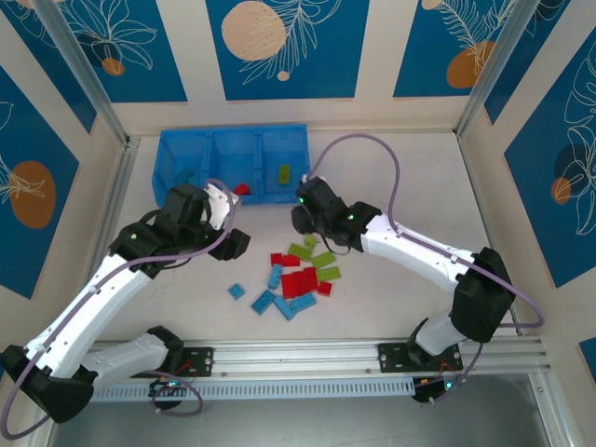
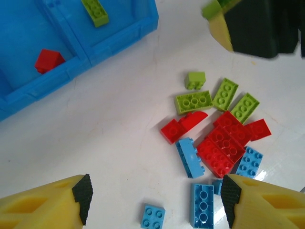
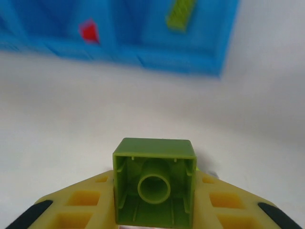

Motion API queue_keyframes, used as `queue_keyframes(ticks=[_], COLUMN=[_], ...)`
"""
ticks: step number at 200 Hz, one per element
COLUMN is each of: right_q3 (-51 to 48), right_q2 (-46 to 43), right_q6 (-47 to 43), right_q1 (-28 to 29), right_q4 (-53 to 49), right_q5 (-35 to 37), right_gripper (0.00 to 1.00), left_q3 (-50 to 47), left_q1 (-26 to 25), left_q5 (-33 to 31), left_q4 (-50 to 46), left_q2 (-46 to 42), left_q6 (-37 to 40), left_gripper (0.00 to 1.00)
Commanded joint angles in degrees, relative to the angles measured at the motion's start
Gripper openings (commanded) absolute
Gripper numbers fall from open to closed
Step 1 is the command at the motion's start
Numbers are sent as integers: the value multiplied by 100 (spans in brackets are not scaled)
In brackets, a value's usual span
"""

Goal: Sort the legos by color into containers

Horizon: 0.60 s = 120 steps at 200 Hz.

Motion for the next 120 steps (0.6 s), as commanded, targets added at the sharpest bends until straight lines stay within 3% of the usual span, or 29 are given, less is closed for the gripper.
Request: queue_keyframes(ticks=[1,56,77,96,120], right_q3=[842,4346,5716,6450,6540], right_q2=[991,3991,4900,5273,5166], right_q6=[-361,-336,-484,-541,-382], right_q1=[-327,-1127,-1241,-1268,-1336], right_q4=[293,-695,-1428,-1789,-1885], right_q5=[56,-616,-831,-882,-999], right_gripper=[34,33,40,50,53], left_q3=[-91,-96,-107,-105,-118], left_q1=[63,259,281,302,316], left_q5=[-183,-362,-375,-418,-393], left_q4=[150,43,38,21,33], left_q2=[-143,38,78,127,160], left_q6=[144,199,215,232,233], left_gripper=[73,73,73,73,73])
